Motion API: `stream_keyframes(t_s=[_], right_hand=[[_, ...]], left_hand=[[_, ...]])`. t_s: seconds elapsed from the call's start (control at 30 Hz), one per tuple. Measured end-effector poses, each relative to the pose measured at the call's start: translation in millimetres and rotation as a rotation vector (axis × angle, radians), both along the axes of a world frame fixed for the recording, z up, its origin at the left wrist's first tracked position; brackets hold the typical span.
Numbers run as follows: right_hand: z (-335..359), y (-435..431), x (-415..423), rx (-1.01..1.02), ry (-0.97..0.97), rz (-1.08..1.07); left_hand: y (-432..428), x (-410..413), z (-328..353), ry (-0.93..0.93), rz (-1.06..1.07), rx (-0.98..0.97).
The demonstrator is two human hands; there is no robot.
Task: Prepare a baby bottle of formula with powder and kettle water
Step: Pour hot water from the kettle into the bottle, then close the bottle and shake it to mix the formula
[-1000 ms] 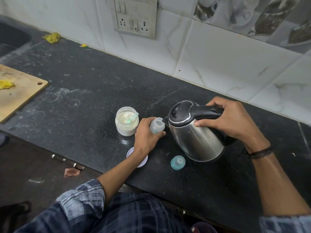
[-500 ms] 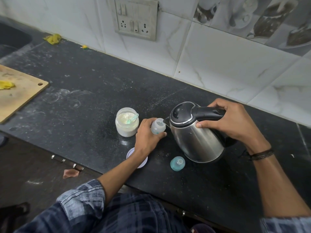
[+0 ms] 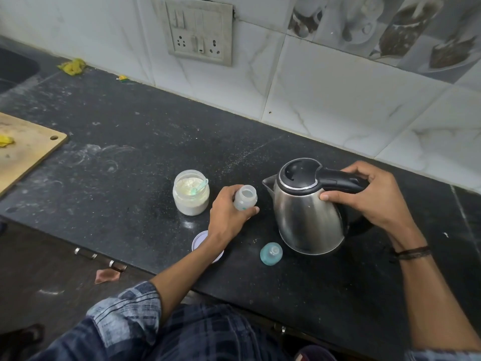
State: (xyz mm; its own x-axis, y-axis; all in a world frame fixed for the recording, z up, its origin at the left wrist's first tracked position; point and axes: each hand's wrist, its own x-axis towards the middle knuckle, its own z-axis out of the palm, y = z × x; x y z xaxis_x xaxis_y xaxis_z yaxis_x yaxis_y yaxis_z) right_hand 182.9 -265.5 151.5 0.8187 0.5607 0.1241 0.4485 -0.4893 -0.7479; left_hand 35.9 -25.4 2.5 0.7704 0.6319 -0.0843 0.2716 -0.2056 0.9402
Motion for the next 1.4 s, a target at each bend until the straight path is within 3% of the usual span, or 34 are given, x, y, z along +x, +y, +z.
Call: stream_keyframes(t_s=[0.33, 0.87, 1.17, 1.33, 1.4], right_hand=[[-36.3, -58.9, -41.3, 0.312, 0.019, -0.354], [-86.9, -64.8, -114.4, 0.507, -0.139, -0.946], [-84.5, -37.3, -141.5, 0.473, -0.141, -1.159], [-80.6, -31.2, -152.0, 0.32, -0.18, -1.145], [-82.0, -22.3, -159.9, 0.219, -0.27, -1.241]], left_hand=[[-2.2, -3.1, -8.1, 0.022, -0.036, -0.026], [-10.9, 0.3, -9.2, -0.002, -0.196, -0.029], [-8.6, 1.2, -12.6, 0.0, -0.266, -0.043], [-6.7, -0.1, -18.6, 0.01, -0.284, -0.038], [-5.3, 0.2, -19.4, 0.004, -0.299, -0.036]])
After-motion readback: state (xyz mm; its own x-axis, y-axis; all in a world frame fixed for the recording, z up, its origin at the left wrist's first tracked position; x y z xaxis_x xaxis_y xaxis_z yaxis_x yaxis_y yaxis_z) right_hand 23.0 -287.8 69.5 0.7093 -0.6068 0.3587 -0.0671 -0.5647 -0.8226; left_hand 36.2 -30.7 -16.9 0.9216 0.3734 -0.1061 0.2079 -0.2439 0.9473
